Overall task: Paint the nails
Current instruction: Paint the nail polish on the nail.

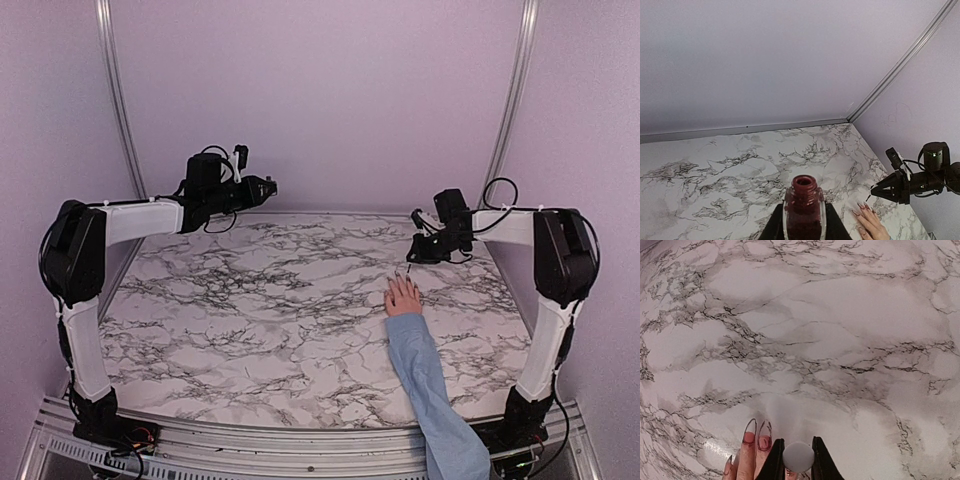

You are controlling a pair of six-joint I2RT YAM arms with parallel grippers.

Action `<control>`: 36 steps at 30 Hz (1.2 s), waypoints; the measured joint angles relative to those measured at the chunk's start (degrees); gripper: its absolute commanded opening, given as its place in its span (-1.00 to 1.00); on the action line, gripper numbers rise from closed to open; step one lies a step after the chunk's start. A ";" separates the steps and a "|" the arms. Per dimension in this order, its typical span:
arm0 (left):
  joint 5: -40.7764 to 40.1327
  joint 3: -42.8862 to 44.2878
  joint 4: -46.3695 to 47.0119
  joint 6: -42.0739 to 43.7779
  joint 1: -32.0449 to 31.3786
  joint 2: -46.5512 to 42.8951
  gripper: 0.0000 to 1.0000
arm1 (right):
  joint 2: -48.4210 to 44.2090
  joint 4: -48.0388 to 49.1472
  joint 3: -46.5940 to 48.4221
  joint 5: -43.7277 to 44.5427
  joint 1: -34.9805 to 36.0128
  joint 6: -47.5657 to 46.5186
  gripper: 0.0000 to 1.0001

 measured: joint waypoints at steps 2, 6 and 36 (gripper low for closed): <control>-0.02 0.00 0.00 0.00 0.00 0.00 -1.00 | -0.11 -0.55 0.00 0.98 0.02 -0.42 -1.00; 0.00 -0.02 0.00 0.00 0.00 0.00 -1.00 | -0.42 -1.42 -0.02 2.80 0.61 -1.31 -1.00; 0.00 -0.02 0.00 -0.02 0.00 0.02 -1.00 | -0.96 -1.79 -0.15 6.21 3.91 -2.73 -1.00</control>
